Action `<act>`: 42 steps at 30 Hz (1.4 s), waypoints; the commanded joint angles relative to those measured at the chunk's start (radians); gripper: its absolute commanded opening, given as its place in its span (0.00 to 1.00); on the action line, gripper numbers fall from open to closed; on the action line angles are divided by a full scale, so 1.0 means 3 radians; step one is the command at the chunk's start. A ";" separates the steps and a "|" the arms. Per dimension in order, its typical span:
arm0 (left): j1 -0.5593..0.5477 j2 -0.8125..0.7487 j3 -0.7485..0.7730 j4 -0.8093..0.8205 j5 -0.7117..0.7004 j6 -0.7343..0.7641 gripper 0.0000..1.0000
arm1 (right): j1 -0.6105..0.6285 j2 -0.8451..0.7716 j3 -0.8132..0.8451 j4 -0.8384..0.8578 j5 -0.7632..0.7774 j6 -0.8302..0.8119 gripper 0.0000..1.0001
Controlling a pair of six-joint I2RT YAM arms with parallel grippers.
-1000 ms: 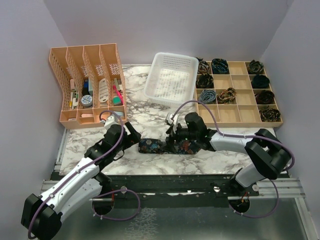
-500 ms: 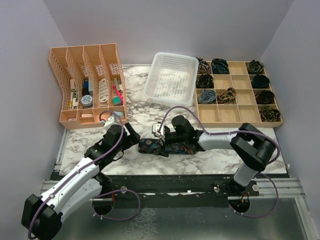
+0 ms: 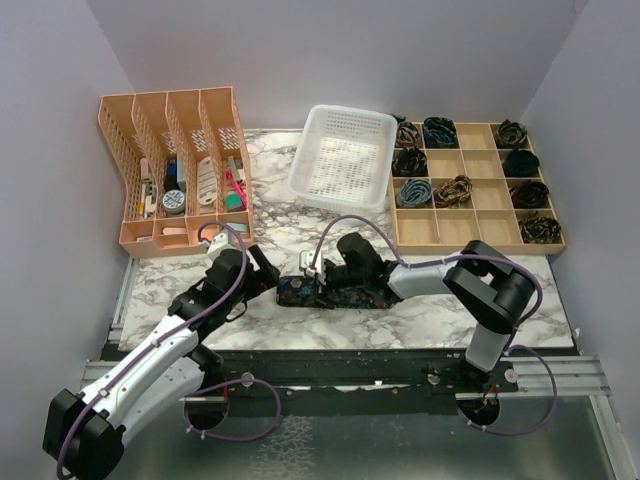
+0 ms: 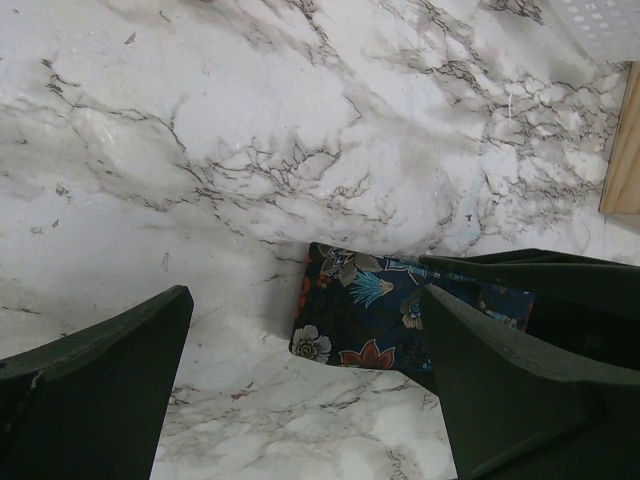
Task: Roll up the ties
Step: Roll the tie at the center of the board.
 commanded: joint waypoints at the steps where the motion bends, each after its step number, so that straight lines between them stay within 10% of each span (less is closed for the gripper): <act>1: 0.0024 -0.0023 -0.0016 -0.0031 -0.0061 0.0053 0.96 | 0.0022 0.0062 0.0095 0.0032 -0.0253 -0.0030 0.64; 9: 0.0034 0.0007 -0.0048 0.0013 -0.0032 0.0055 0.96 | 0.0036 0.0035 0.0118 -0.0135 -0.0272 -0.0112 0.51; 17: 0.0040 0.0031 -0.0085 0.0072 0.0054 0.0069 0.96 | 0.0054 -0.0191 -0.0002 0.0028 -0.0058 0.0107 0.83; 25: 0.0040 -0.0030 -0.0134 0.0107 0.0116 0.0110 0.99 | 0.0054 -0.0854 -0.0474 0.0706 0.1094 0.1468 1.00; 30: 0.0042 -0.0110 -0.0193 0.0129 0.0127 0.0133 0.99 | 0.0042 -0.1003 0.0014 -0.0844 0.1962 0.2833 1.00; 42: 0.0060 0.0083 -0.0214 0.0294 0.0338 0.0250 0.99 | 0.0021 -0.0681 0.0188 -0.1299 0.1590 0.4035 0.91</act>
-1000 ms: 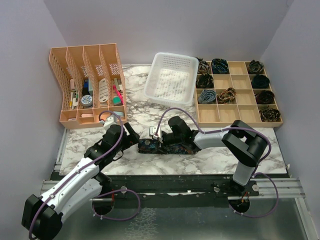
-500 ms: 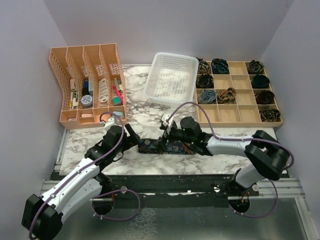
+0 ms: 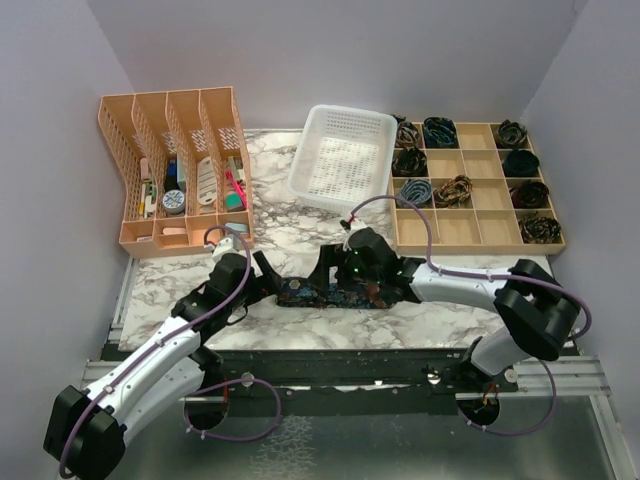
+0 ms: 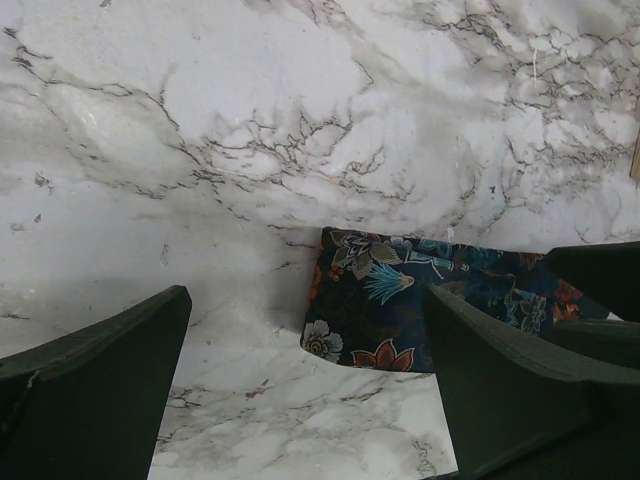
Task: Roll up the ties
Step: Roll the tie at the center of the board.
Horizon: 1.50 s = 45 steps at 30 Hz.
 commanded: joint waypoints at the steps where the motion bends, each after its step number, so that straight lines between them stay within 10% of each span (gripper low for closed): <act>1: 0.0036 0.0113 0.0006 0.0122 0.0180 0.0120 0.99 | 0.0001 0.0292 0.0330 -0.0530 -0.0051 0.0379 0.89; 45: 0.0182 0.0757 -0.0216 0.1138 0.1235 0.0083 0.98 | 0.0001 0.0526 0.0355 -0.0897 0.0089 0.0170 0.55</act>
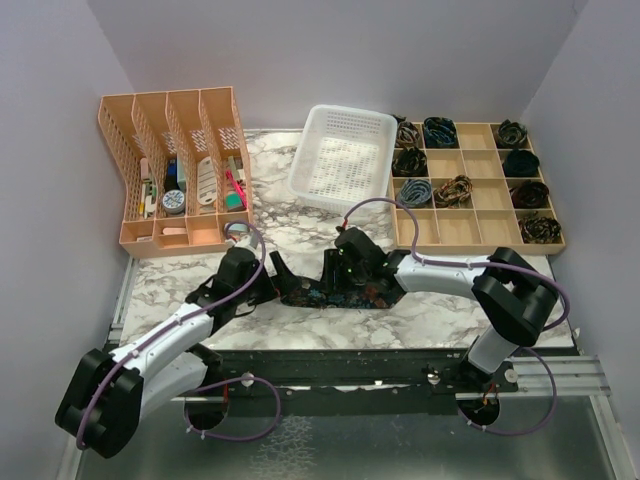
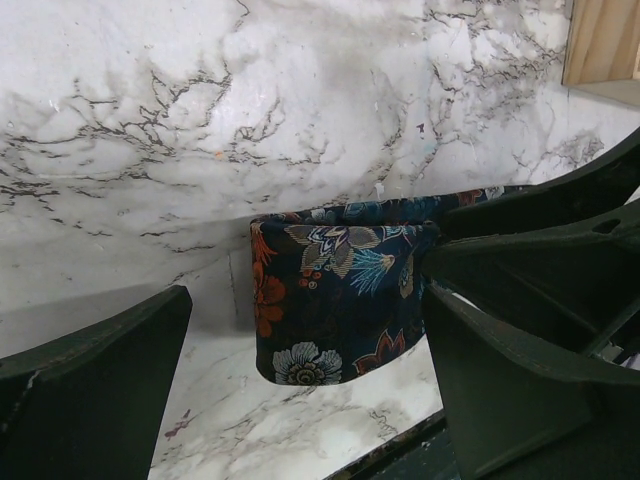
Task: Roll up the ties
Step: Roll the tie at the center of the board.
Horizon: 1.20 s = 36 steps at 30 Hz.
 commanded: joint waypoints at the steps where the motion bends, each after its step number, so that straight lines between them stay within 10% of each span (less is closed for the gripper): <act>1: 0.0015 0.0033 -0.0093 0.0174 0.0182 -0.0080 0.97 | -0.0002 0.0031 -0.0078 -0.0042 -0.0027 -0.0071 0.55; 36: 0.0019 0.0561 -0.0011 0.0484 0.0484 0.0028 0.53 | 0.0001 0.0029 -0.0100 -0.0052 -0.0087 -0.0107 0.53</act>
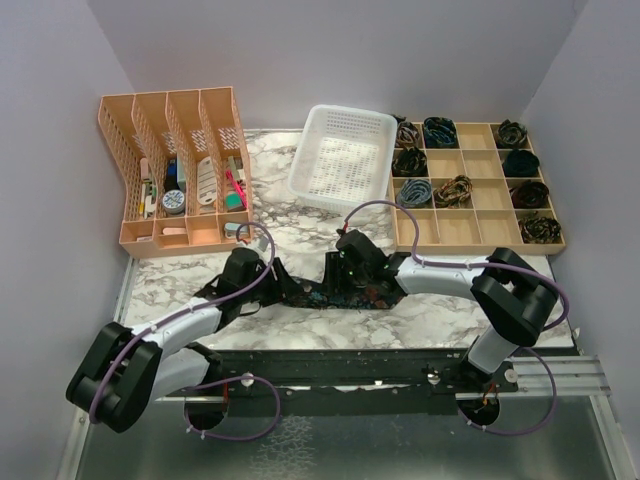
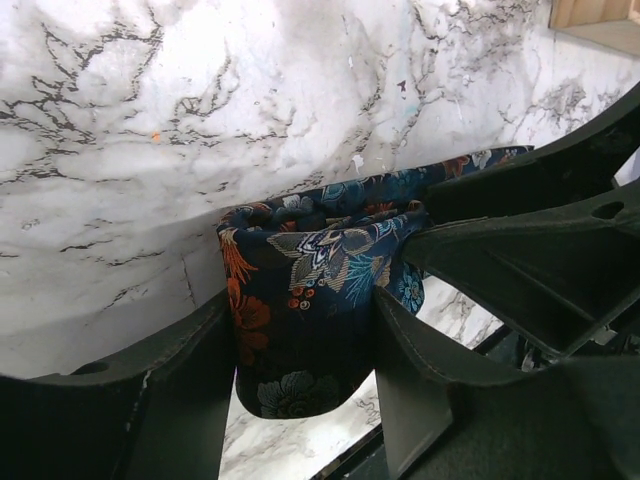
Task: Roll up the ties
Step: Roll the tie at the center of the board.
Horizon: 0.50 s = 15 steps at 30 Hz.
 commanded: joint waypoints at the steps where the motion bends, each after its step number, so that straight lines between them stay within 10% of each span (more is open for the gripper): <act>1: 0.0014 0.0038 0.0176 -0.0246 -0.0061 0.0128 0.51 | -0.0001 0.0025 0.0003 -0.0133 -0.0074 -0.0060 0.53; 15: -0.0057 -0.0238 0.0558 -0.1048 -0.0421 0.0366 0.36 | -0.0044 -0.0284 0.0159 -0.0290 -0.0109 -0.0259 0.72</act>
